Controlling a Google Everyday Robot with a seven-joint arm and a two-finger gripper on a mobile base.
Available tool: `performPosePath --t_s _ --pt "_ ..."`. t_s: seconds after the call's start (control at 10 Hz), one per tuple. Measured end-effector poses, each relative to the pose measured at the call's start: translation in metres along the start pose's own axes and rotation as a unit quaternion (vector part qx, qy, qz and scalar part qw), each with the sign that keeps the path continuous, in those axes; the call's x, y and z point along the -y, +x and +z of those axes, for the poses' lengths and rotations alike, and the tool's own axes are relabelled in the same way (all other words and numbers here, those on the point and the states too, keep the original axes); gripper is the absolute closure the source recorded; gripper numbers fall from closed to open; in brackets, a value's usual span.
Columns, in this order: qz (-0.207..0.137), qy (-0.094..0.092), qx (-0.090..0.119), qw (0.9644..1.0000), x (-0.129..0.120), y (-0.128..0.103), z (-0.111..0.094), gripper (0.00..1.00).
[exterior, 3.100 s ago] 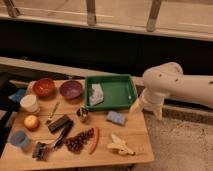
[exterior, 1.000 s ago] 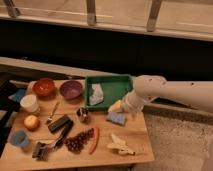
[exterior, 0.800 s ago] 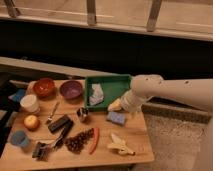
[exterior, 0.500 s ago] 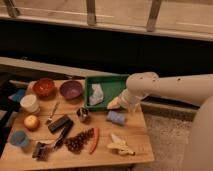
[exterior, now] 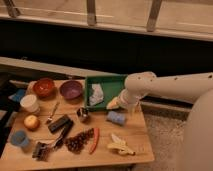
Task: Wipe red bowl with sponge
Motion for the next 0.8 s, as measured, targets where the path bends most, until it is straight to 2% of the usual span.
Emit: performPosePath --t_s 0.2,0.5,0.8 --pt "0.009 0.014 -0.002 0.9999 0.001 -0.003 0.013 0.21" --pt "0.028 0.027 -0.013 0.9991 0.016 -0.007 0.036 0.21" --pt "0.049 0.022 -0.026 0.9982 0.024 -0.01 0.057 0.21"
